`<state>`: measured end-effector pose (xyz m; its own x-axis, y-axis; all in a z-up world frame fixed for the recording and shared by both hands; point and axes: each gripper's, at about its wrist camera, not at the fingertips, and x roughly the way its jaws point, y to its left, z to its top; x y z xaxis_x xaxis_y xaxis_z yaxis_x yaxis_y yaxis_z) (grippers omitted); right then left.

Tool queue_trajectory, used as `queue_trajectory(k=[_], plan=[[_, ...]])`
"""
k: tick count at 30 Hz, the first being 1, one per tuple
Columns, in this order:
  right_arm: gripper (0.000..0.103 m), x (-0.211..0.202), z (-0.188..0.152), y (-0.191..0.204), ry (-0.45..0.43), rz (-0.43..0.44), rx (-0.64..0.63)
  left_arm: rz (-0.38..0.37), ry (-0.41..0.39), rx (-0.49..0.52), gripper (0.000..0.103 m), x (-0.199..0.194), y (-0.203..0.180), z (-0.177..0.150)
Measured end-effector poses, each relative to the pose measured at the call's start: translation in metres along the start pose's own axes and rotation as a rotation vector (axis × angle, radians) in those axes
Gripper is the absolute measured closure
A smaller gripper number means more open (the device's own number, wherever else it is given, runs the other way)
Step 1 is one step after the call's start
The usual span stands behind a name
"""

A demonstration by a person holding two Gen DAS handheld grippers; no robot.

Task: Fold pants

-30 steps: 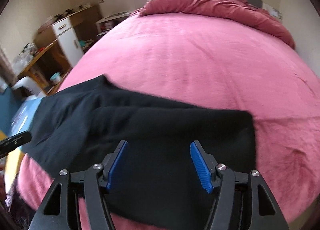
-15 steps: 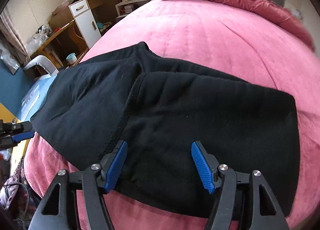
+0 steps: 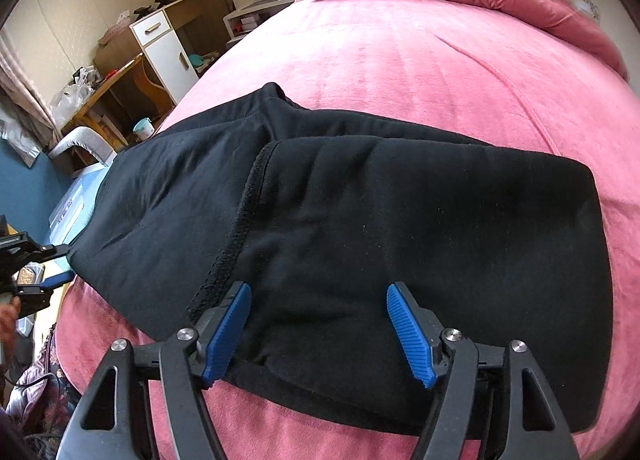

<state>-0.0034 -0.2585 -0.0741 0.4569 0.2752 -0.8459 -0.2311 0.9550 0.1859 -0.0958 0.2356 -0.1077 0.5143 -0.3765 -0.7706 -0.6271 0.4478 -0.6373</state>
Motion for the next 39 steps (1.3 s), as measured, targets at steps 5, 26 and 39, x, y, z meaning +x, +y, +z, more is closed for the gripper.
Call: queue_trajectory(k=[5,26,39], plan=[[0.031,0.0,-0.001,0.001,0.001,-0.008,-0.004,0.012,-0.035,0.002,0.062,0.006,-0.001,0.009],[0.03,-0.035,0.016,-0.007,-0.099,0.05,0.04,-0.255,-0.158,0.804,0.089,-0.023,-0.158,-0.069],[0.024,-0.015,0.063,0.006,0.015,0.657,0.196,-0.266,0.058,1.17,0.089,0.029,-0.201,-0.157]])
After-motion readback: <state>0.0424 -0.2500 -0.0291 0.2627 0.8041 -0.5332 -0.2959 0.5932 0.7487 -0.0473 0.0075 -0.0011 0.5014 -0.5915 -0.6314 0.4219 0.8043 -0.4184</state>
